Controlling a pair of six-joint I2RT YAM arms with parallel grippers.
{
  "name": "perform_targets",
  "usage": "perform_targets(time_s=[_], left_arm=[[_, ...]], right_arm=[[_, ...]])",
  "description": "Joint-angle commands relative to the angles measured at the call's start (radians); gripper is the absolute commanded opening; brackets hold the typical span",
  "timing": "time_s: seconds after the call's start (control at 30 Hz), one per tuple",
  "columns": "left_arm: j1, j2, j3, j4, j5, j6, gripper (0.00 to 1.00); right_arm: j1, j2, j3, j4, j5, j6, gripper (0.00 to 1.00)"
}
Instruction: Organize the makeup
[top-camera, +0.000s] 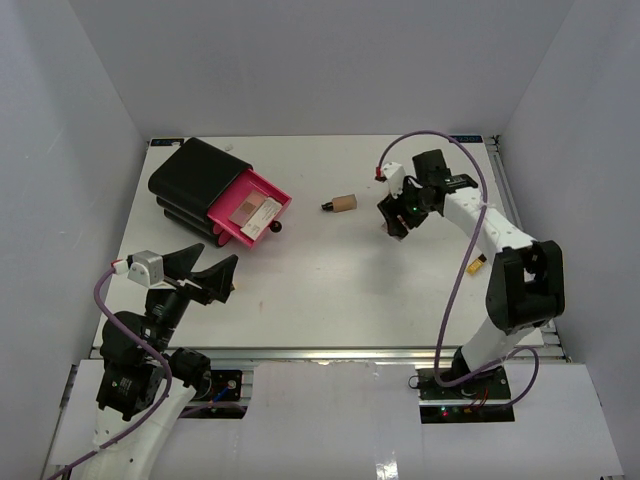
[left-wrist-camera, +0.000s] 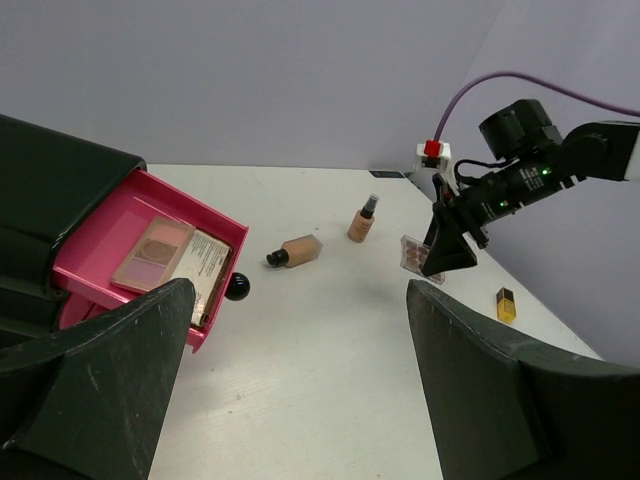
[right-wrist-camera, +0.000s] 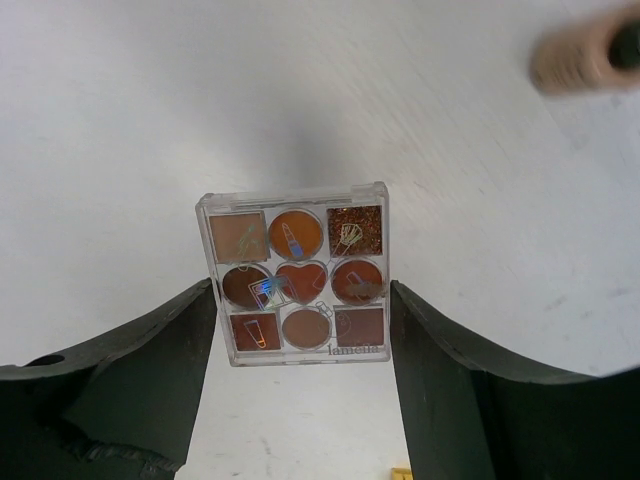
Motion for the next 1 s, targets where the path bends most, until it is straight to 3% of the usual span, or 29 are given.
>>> perform_targets(time_s=[0.0, 0.13, 0.3, 0.47, 0.97], left_arm=[[0.009, 0.001, -0.001, 0.011, 0.0, 0.003, 0.98], [0.011, -0.011, -0.003, 0.012, 0.0, 0.004, 0.98], [0.012, -0.029, -0.005, 0.017, -0.007, 0.003, 0.98], [0.014, -0.032, -0.007, 0.017, -0.017, 0.004, 0.98], [0.03, -0.012, -0.007, 0.017, -0.018, 0.006, 0.98]], right_arm=[[0.206, -0.097, 0.023, -0.051, -0.119, -0.004, 0.27], [0.361, -0.009, 0.182, -0.095, -0.168, 0.023, 0.27], [0.497, 0.249, 0.656, -0.202, -0.216, 0.054, 0.26], [0.587, 0.377, 0.847, -0.143, -0.204, 0.095, 0.26], [0.613, 0.537, 0.957, 0.146, -0.062, 0.349, 0.27]])
